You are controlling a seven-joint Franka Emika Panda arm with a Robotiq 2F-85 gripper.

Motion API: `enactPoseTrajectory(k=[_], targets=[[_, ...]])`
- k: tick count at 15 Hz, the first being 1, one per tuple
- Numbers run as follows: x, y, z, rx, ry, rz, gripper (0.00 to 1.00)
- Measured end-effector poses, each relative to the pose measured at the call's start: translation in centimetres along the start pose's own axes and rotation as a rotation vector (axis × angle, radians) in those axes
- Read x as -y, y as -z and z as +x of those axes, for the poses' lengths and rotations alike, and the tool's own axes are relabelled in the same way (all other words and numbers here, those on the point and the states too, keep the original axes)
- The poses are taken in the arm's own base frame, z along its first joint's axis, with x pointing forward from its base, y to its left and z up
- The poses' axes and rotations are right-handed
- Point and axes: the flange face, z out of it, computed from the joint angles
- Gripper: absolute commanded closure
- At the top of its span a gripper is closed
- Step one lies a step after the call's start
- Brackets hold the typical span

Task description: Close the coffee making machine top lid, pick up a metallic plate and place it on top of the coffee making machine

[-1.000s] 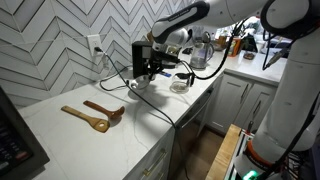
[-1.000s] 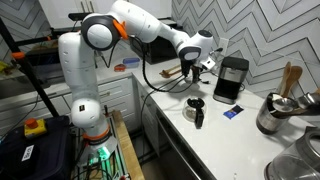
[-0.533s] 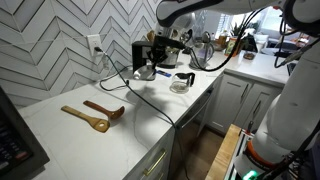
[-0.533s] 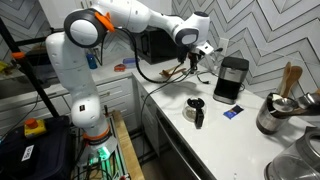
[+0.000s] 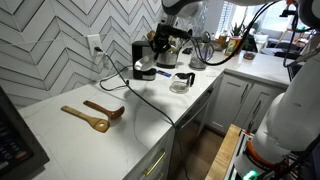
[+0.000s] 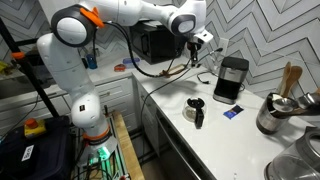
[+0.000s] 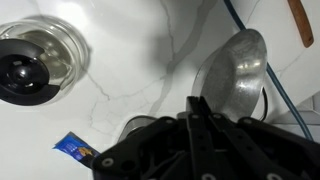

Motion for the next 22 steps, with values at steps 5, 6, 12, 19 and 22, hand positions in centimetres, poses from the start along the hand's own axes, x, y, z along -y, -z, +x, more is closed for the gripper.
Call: enactPoseTrajectory(k=[5, 6, 12, 19, 22], targets=[[0.3, 1.7, 0.2, -0.043, 0.003, 0.021, 1.0], [0.4, 2.4, 0.3, -0.069, 0.004, 0.033, 1.0], [0.2, 7.2, 1.7, -0.287, -0.025, 0.132, 1.0], [-3.2, 9.0, 4.2, -0.448, -0.178, 0.218, 0.98], [-3.3, 9.0, 4.2, -0.448, -0.185, 0.221, 1.0]])
